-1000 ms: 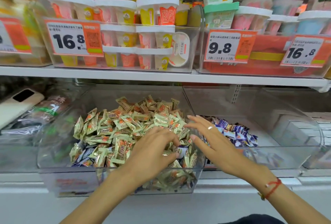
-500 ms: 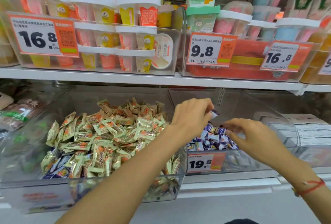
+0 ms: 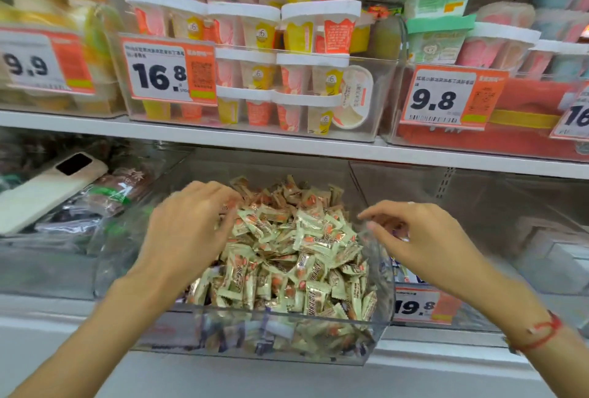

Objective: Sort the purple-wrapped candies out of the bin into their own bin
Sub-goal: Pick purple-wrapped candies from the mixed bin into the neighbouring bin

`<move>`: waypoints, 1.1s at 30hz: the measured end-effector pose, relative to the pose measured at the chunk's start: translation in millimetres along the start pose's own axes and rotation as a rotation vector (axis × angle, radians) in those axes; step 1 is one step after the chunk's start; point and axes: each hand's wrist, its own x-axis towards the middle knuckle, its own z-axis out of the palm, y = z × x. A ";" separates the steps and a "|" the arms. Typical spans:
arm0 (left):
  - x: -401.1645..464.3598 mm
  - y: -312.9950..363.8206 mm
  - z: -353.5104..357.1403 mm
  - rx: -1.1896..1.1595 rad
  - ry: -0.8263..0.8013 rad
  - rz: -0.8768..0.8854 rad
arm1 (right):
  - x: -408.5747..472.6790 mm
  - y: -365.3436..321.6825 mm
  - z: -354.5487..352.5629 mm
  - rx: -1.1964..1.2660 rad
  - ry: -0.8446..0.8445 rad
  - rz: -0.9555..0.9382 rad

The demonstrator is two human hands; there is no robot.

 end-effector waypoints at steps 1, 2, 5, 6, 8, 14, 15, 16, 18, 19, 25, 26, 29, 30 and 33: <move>-5.2 -17.4 -0.3 0.057 0.019 -0.031 | 11.8 -12.6 5.2 -0.017 -0.038 -0.027; -9.9 -33.8 0.8 0.110 0.038 -0.062 | 24.3 -23.8 11.3 -0.040 -0.077 -0.049; -19.3 -70.7 4.2 0.201 0.050 -0.166 | 60.9 -48.7 31.8 -0.147 -0.177 -0.073; -22.7 -78.1 5.0 0.206 0.038 -0.203 | 72.1 -51.8 39.9 -0.194 -0.208 -0.049; -30.1 -86.4 5.5 0.184 0.018 -0.258 | 93.9 -53.8 56.4 -0.293 -0.278 0.062; -38.7 -83.6 11.1 -0.073 0.042 -0.463 | 134.8 -53.2 116.7 -0.274 -0.609 0.378; -38.6 -83.3 11.2 -0.098 0.056 -0.480 | 138.9 -56.3 122.9 -0.272 -0.626 0.380; -38.7 -82.7 10.8 -0.113 0.066 -0.486 | 142.6 -59.6 124.7 -0.269 -0.644 0.365; -39.4 -81.4 9.4 -0.135 0.068 -0.492 | 145.3 -67.4 116.9 -0.275 -0.681 0.306; -39.8 -81.5 8.8 -0.142 0.066 -0.492 | 145.6 -70.8 111.3 -0.294 -0.676 0.278; -49.8 -85.7 10.6 -0.255 0.056 -0.505 | 114.5 -128.8 109.0 -0.312 -0.268 -0.377; -53.8 -86.0 9.4 -0.281 0.060 -0.494 | 109.8 -135.7 118.7 -0.163 -0.326 -0.594; -64.4 -84.2 4.8 -0.290 0.084 -0.458 | 97.2 -144.3 149.8 -0.085 -0.641 -0.968; -65.7 -82.9 4.2 -0.279 0.089 -0.456 | 93.9 -141.9 162.2 -0.154 -0.682 -1.025; -66.0 -81.3 6.3 -0.250 0.094 -0.463 | 87.1 -140.0 182.8 -0.263 -0.607 -1.118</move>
